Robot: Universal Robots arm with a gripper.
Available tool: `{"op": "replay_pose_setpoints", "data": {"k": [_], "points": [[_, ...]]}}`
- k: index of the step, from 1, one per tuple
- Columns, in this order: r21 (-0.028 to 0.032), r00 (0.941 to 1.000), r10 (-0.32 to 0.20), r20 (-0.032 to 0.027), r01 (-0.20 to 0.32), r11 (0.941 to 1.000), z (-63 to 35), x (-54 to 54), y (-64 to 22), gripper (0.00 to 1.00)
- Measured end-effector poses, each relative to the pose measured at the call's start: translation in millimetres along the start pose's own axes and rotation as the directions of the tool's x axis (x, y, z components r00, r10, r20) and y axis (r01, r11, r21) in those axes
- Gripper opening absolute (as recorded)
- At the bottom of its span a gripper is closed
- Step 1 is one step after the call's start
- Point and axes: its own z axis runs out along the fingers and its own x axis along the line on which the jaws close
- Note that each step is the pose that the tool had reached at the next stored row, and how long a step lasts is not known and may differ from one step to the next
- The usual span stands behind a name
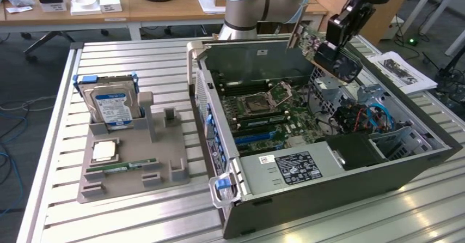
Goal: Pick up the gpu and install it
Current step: 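Insert the gpu into the slot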
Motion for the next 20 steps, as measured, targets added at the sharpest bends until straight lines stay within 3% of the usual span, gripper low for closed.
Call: {"op": "replay_pose_setpoints", "data": {"k": [4,9,15,20], "points": [[-0.0009,0.9975,-0.071,-0.0047,0.071,0.9975,0.3,0.0,0.0,0.27],[-0.0024,0.9882,-0.153,-0.0102,0.153,0.9883,0.5,0.0,0.0,0.27],[-0.0047,0.9689,-0.247,-0.0163,0.247,0.969,0.7,0.0,0.0,0.27],[-0.0068,0.9475,-0.319,-0.021,0.319,0.9478,0.9,0.0,-0.1,0.27]]}}
